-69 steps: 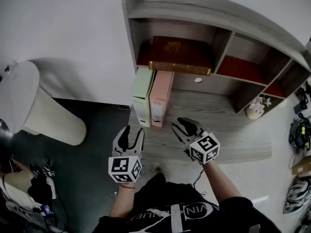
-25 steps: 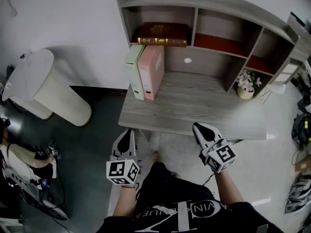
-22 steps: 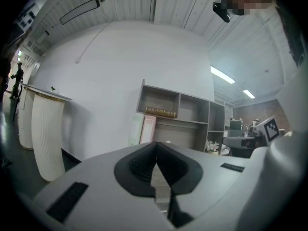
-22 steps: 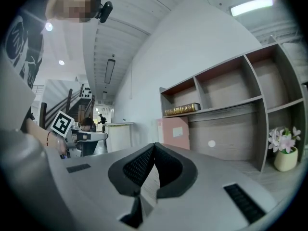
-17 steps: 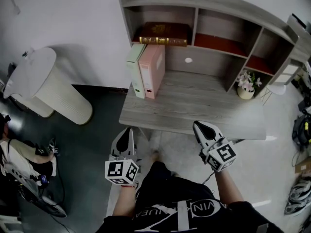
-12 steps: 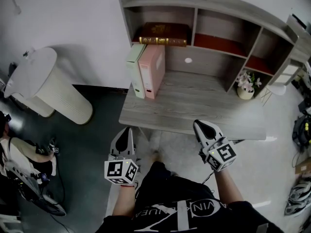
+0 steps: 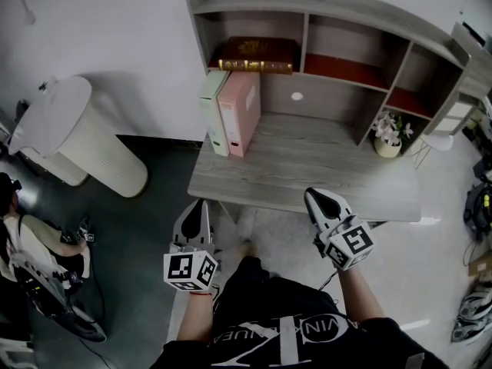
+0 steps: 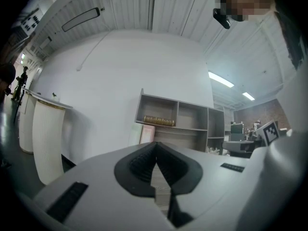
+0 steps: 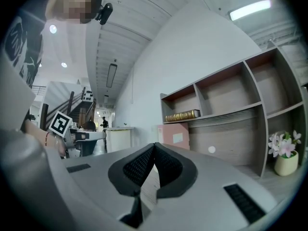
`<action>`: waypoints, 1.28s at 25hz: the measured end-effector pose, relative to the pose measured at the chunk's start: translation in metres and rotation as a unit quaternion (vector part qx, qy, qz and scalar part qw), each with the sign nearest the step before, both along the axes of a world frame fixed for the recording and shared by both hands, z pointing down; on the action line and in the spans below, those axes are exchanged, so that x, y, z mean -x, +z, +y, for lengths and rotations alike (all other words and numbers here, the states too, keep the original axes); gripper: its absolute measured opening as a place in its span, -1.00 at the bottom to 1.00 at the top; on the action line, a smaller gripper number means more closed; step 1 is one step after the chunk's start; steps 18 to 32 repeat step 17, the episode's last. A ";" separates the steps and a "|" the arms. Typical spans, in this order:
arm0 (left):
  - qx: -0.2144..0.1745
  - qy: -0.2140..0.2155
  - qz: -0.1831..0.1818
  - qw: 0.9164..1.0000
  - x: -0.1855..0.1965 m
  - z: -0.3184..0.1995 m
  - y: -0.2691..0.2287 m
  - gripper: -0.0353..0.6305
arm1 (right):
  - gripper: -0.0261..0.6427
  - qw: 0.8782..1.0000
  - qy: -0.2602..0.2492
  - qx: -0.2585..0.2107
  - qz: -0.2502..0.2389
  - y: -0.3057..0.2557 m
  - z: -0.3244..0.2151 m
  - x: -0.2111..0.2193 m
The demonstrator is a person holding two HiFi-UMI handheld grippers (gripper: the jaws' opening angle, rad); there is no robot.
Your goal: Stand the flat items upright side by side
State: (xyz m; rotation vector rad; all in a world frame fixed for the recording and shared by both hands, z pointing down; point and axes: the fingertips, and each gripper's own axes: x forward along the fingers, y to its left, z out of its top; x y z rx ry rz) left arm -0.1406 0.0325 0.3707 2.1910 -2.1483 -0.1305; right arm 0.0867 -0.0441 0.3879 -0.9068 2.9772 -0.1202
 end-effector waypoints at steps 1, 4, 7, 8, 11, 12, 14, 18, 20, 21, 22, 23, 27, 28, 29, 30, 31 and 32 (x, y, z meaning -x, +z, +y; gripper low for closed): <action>0.001 0.000 0.001 1.000 -0.001 0.000 0.001 -0.88 | -0.89 1.000 0.000 0.001 -0.001 0.001 0.000 -0.001; 0.002 0.001 0.001 1.000 -0.004 -0.001 0.001 -0.88 | -0.89 1.000 0.000 0.007 -0.004 0.003 0.001 -0.004; 0.002 0.001 0.002 1.000 -0.007 -0.001 0.001 -0.88 | -0.89 1.000 0.000 0.008 -0.003 0.003 0.001 -0.006; 0.002 0.001 0.002 1.000 -0.007 -0.002 0.002 -0.88 | -0.89 1.000 0.000 0.009 -0.003 0.004 0.001 -0.007; 0.004 -0.001 0.004 1.000 -0.007 -0.002 0.003 -0.88 | -0.89 1.000 0.000 0.011 -0.004 0.005 0.001 -0.010; 0.004 -0.003 0.005 1.000 -0.006 -0.003 0.003 -0.88 | -0.89 1.000 -0.001 0.010 -0.004 0.004 0.001 -0.010; 0.005 -0.006 0.009 1.000 -0.004 -0.003 0.003 -0.88 | -0.89 1.000 -0.002 0.008 -0.004 0.003 0.001 -0.011; 0.005 -0.011 0.014 1.000 -0.002 -0.004 0.003 -0.88 | -0.89 1.000 -0.002 0.008 -0.006 0.002 0.000 -0.012; 0.005 -0.011 0.014 1.000 -0.002 -0.004 0.003 -0.88 | -0.89 1.000 -0.002 0.008 -0.006 0.002 0.000 -0.012; 0.005 -0.011 0.014 1.000 -0.002 -0.004 0.003 -0.88 | -0.89 1.000 -0.002 0.008 -0.006 0.002 0.000 -0.012; 0.005 -0.011 0.014 1.000 -0.002 -0.004 0.003 -0.88 | -0.89 1.000 -0.002 0.008 -0.006 0.002 0.000 -0.012; 0.005 -0.011 0.014 1.000 -0.002 -0.004 0.003 -0.88 | -0.89 1.000 -0.002 0.008 -0.006 0.002 0.000 -0.012; 0.005 -0.011 0.014 1.000 -0.002 -0.004 0.003 -0.88 | -0.89 1.000 -0.002 0.008 -0.006 0.002 0.000 -0.012; 0.005 -0.011 0.014 1.000 -0.002 -0.004 0.003 -0.88 | -0.89 1.000 -0.002 0.008 -0.006 0.002 0.000 -0.012; 0.005 -0.011 0.014 1.000 -0.002 -0.004 0.003 -0.88 | -0.89 1.000 -0.002 0.008 -0.006 0.002 0.000 -0.012; 0.005 -0.011 0.014 1.000 -0.002 -0.004 0.003 -0.88 | -0.89 1.000 -0.002 0.008 -0.006 0.002 0.000 -0.012; 0.005 -0.011 0.014 1.000 -0.002 -0.004 0.003 -0.88 | -0.89 1.000 -0.002 0.008 -0.006 0.002 0.000 -0.012; 0.005 -0.011 0.014 1.000 -0.002 -0.004 0.003 -0.88 | -0.89 1.000 -0.002 0.008 -0.006 0.002 0.000 -0.012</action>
